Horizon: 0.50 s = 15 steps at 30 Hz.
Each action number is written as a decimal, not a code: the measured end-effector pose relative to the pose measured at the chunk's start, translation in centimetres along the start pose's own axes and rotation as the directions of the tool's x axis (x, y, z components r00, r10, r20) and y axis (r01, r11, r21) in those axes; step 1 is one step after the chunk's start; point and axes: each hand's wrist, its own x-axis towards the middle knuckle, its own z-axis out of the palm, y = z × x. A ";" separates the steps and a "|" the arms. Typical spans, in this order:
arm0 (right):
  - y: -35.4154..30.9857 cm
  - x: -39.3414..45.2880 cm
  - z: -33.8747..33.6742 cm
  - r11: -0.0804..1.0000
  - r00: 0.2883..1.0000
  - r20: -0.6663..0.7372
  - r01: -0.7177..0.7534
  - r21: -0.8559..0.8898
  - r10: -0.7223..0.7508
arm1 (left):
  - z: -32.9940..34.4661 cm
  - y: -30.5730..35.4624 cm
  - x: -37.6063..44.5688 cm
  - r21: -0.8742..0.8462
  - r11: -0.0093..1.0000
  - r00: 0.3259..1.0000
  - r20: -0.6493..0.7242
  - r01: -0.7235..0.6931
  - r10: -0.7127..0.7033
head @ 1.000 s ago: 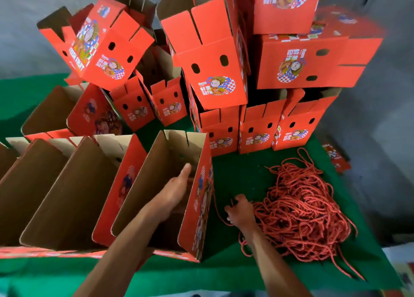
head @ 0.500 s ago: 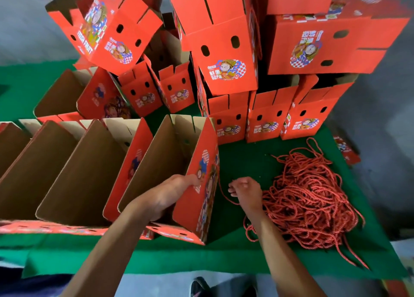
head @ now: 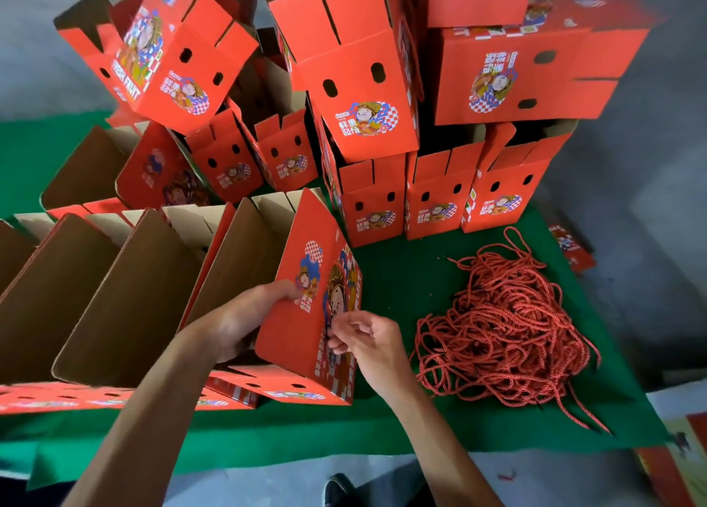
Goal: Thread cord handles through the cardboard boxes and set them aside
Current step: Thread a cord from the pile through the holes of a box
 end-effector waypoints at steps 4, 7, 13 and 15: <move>-0.6 -0.3 0.1 0.994 0.999 -0.011 -0.050 0.101 0.052 | 0.2 0.1 0.0 0.017 1.000 1.000 -0.003 -0.003 0.003; -0.4 -0.3 -0.1 0.981 0.995 -0.023 -0.092 0.173 0.097 | 0.4 0.1 -0.2 0.021 1.000 1.000 0.005 -0.009 0.009; 0.2 -0.1 0.2 0.932 0.977 -0.018 -0.198 0.305 0.214 | 0.5 0.1 -0.5 0.018 1.000 1.000 0.019 -0.020 0.020; 0.3 -0.1 0.5 0.910 0.969 0.002 -0.234 0.342 0.248 | 0.5 0.1 -0.5 0.020 1.000 1.000 0.022 -0.018 0.018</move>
